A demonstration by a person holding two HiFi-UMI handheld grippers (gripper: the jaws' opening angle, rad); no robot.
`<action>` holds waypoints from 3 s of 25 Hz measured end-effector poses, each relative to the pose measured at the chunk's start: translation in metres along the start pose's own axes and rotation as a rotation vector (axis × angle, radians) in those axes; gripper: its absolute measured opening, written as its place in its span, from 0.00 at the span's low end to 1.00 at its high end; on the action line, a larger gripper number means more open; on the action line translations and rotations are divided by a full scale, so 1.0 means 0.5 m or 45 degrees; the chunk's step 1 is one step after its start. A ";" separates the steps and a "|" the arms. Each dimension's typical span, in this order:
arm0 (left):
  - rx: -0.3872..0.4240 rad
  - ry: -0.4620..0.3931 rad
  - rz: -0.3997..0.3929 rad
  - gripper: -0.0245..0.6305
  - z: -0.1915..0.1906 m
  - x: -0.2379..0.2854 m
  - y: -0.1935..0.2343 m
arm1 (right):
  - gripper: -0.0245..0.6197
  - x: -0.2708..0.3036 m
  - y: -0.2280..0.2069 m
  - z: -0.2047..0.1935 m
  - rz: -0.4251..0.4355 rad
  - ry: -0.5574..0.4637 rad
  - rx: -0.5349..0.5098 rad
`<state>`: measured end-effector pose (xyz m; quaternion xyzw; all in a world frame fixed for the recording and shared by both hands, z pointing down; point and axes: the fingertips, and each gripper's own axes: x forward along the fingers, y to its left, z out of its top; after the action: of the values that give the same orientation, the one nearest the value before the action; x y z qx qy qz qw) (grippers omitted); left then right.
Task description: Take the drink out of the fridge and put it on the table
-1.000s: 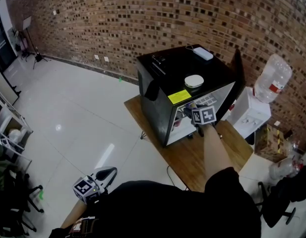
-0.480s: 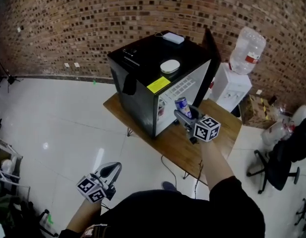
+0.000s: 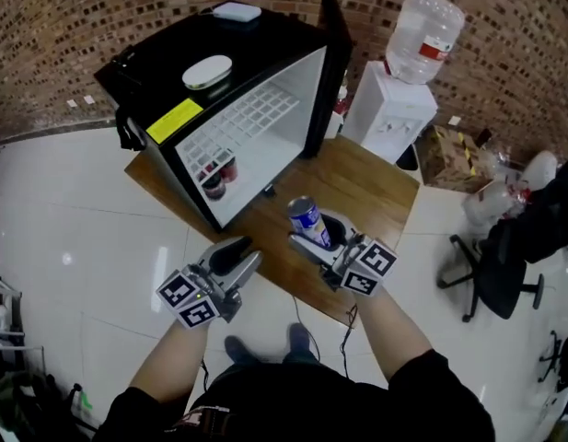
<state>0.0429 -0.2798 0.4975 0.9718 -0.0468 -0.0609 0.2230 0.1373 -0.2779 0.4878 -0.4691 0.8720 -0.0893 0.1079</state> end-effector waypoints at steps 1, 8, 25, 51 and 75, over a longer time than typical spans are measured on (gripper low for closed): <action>-0.007 -0.003 -0.030 0.27 -0.018 0.046 -0.007 | 0.49 -0.026 -0.010 -0.010 0.005 0.009 -0.012; -0.135 0.018 -0.288 0.42 -0.154 0.285 -0.057 | 0.49 -0.174 -0.090 -0.106 0.010 0.036 -0.079; 0.411 0.444 -0.324 0.39 -0.436 0.391 -0.070 | 0.47 -0.285 -0.202 -0.366 -0.132 0.407 -0.314; 0.276 0.272 -0.020 0.48 -0.284 0.117 -0.109 | 0.62 -0.534 -0.160 -0.323 -0.437 0.451 -0.181; 0.173 0.049 0.303 0.04 -0.129 -0.639 -0.534 | 0.05 -0.547 0.642 -0.134 -0.280 0.270 0.163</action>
<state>-0.2468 0.0247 0.4691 0.9733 -0.1614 -0.0120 0.1630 0.0096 0.1296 0.4983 -0.5417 0.8144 -0.2051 0.0345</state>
